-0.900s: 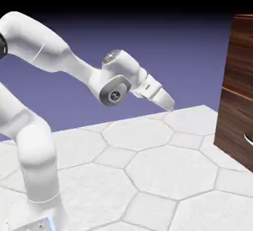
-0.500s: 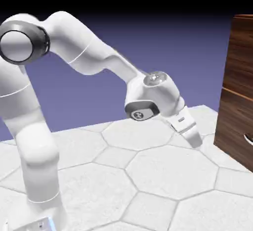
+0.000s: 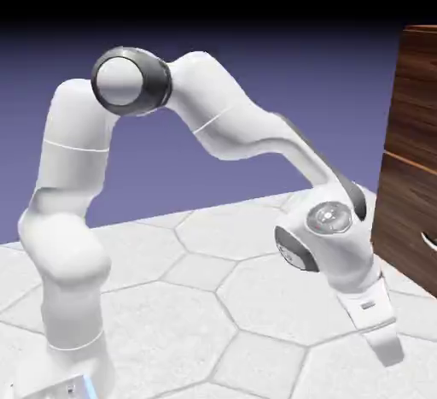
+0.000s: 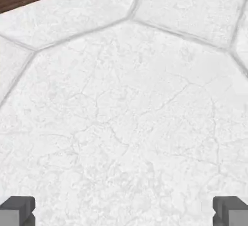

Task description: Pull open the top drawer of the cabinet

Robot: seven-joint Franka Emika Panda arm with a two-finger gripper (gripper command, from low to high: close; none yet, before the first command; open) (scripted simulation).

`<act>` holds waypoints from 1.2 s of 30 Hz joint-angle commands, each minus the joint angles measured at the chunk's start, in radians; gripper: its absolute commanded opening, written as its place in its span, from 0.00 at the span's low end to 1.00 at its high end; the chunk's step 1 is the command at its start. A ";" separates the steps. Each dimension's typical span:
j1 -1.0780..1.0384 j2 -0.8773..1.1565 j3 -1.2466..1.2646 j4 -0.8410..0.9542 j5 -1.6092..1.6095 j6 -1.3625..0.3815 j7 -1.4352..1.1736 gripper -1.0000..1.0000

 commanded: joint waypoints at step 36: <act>0.387 1.212 -1.065 0.741 1.566 -0.364 -1.397 1.00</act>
